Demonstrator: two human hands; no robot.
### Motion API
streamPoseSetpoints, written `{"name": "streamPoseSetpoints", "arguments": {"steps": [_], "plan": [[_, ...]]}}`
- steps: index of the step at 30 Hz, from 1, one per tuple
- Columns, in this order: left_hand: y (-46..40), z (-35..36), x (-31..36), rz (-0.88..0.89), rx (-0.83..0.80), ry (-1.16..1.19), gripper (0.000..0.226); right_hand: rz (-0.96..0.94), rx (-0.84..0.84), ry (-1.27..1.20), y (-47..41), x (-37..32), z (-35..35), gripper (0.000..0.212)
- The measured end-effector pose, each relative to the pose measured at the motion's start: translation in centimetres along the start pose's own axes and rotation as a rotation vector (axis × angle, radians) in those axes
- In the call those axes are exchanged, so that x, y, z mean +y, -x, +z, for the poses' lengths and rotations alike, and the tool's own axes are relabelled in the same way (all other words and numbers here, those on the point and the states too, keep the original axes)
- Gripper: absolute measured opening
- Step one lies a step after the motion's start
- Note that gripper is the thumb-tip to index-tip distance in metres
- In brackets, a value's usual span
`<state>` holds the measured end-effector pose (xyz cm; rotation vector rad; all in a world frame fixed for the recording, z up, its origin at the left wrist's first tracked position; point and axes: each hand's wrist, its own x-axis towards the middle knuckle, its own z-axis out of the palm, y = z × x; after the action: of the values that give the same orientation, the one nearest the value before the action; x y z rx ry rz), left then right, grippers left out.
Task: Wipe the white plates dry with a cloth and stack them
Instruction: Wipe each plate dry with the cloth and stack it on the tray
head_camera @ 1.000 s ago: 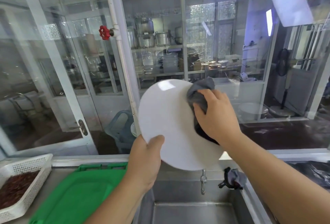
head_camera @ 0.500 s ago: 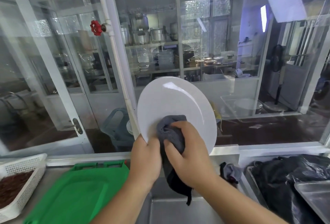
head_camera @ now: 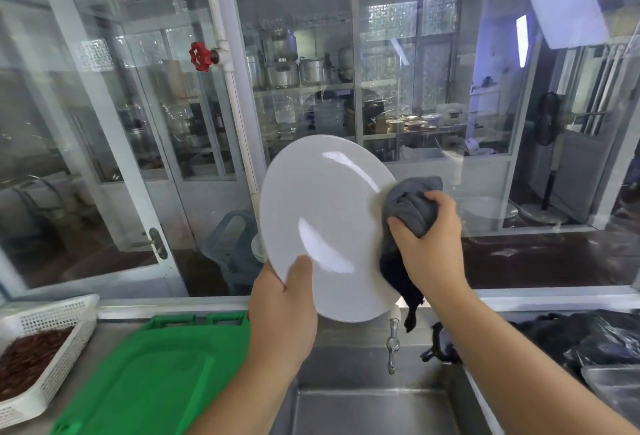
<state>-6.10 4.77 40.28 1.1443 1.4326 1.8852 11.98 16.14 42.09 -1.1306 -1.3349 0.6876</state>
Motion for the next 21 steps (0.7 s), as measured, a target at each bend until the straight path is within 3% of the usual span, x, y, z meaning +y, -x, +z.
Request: {"name": "streamPoseSetpoints", "arguments": {"steps": [3,8,11,15,19,21], "plan": [[0.3,0.3,-0.1,0.014,0.023,-0.007,0.046,0.353,-0.044,-0.432,0.9,0.4,0.1,0.071],[0.3,0.7,-0.1,0.002,0.081,0.027,0.039,0.65,-0.146,-0.818,2.6,1.8,0.9,0.044],[0.9,0.7,-0.6,0.005,0.058,0.024,0.035,0.669,-0.124,-0.915,3.4,2.9,1.4,0.045],[1.9,1.0,-1.2,-0.006,-0.036,-0.019,0.034,0.592,-0.026,-0.866,3.1,3.7,1.4,0.04],[1.9,0.5,-0.5,-0.179,-0.181,0.05,0.058,0.558,-0.003,-0.814,2.4,4.0,0.8,0.042],[1.1,-0.3,0.6,-0.242,-0.232,0.113,0.057,0.557,0.004,-0.799,2.2,4.4,0.3,0.041]]}}
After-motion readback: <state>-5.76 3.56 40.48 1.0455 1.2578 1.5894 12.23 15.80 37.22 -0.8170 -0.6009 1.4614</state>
